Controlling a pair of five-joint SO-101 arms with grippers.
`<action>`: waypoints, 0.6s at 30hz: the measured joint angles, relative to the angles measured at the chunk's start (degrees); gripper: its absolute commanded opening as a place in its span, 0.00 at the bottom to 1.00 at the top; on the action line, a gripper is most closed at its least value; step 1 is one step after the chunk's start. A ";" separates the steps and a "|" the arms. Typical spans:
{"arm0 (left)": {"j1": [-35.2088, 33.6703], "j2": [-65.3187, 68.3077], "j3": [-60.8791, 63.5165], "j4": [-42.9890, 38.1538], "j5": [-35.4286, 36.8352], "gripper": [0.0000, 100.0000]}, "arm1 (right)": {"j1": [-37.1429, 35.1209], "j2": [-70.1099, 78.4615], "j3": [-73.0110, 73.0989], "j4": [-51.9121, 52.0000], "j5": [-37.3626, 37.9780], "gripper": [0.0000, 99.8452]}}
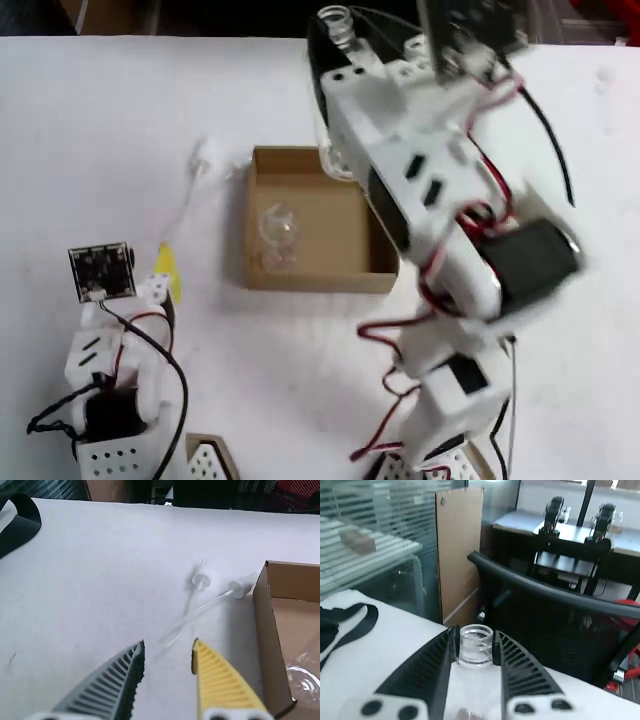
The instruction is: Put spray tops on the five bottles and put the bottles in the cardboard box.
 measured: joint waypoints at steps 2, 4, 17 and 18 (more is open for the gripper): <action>0.00 0.00 0.00 0.00 0.00 0.16 | 0.00 -3.78 4.66 0.00 0.00 0.02; 0.00 0.00 0.00 0.00 0.00 0.16 | 0.00 -8.26 11.52 0.00 0.00 0.02; 0.00 0.00 0.00 0.00 0.00 0.16 | 2.29 -17.67 54.15 -22.42 -0.09 0.02; 0.00 0.00 0.00 0.00 0.00 0.16 | 2.55 -17.67 57.32 -24.62 -0.35 0.02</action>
